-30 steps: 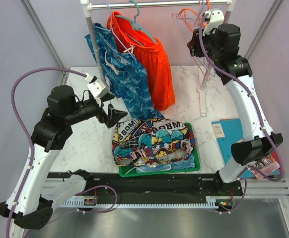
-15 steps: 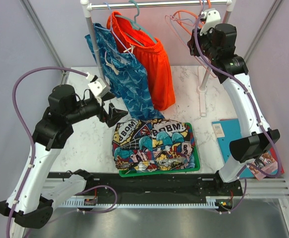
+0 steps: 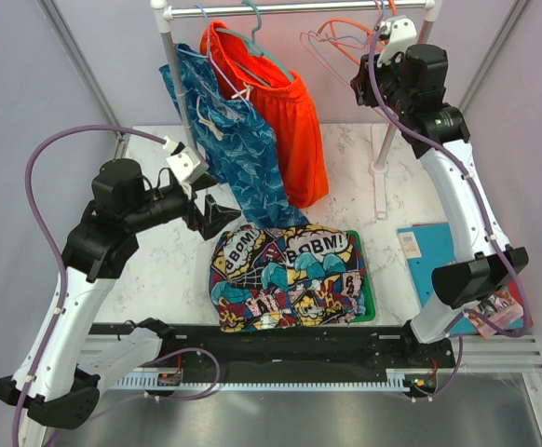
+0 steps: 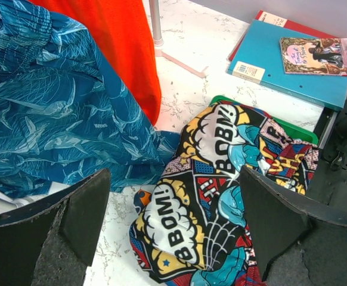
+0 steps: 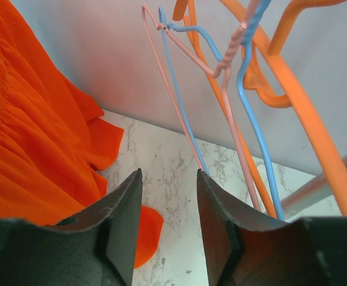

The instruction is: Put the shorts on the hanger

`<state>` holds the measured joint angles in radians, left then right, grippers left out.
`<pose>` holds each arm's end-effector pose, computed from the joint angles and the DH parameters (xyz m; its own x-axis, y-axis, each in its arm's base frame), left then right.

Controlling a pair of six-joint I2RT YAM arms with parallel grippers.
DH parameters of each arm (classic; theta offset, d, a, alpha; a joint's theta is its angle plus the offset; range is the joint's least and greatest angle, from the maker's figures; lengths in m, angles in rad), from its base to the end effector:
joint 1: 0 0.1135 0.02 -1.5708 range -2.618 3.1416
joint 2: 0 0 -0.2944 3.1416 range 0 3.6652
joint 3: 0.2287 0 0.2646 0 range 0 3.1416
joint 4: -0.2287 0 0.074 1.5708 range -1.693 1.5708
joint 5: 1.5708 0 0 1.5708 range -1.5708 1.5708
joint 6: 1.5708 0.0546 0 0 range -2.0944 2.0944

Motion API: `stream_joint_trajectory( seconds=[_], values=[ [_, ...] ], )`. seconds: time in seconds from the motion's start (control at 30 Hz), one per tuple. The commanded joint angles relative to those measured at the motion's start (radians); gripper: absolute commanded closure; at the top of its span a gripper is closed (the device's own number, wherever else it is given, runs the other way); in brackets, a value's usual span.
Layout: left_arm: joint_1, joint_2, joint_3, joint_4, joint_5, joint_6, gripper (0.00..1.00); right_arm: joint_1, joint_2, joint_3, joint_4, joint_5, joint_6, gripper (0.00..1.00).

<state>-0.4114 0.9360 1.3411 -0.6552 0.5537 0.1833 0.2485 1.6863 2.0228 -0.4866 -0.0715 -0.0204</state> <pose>0.1492 -0.0964 0.4774 -0.0759 0.2023 -0.9764 0.8349 0.5482 0.0486 0.3910 0.1032 0.5284 -0.1385 -0.0561 -0.9888 -0.3167 0.9485 -0.0095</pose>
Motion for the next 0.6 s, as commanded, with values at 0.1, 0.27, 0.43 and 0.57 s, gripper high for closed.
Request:
stream_joint_trajectory(
  seconds=[0.1,0.27,0.43,0.57],
  values=[
    [0.005,-0.011,0.004,0.032,0.032,-0.021,0.05,-0.002,-0.128,0.034,-0.049,0.055,-0.016,0.43],
    [0.005,-0.012,0.000,0.032,0.038,-0.021,0.04,-0.003,-0.126,0.051,-0.069,0.059,-0.018,0.41],
    [0.005,-0.017,-0.005,0.031,0.032,-0.019,0.04,-0.003,-0.109,0.060,-0.096,0.030,-0.001,0.42],
    [0.005,-0.020,-0.010,0.031,0.029,-0.015,0.04,-0.002,-0.080,0.071,-0.118,0.012,0.017,0.39]
  ],
)
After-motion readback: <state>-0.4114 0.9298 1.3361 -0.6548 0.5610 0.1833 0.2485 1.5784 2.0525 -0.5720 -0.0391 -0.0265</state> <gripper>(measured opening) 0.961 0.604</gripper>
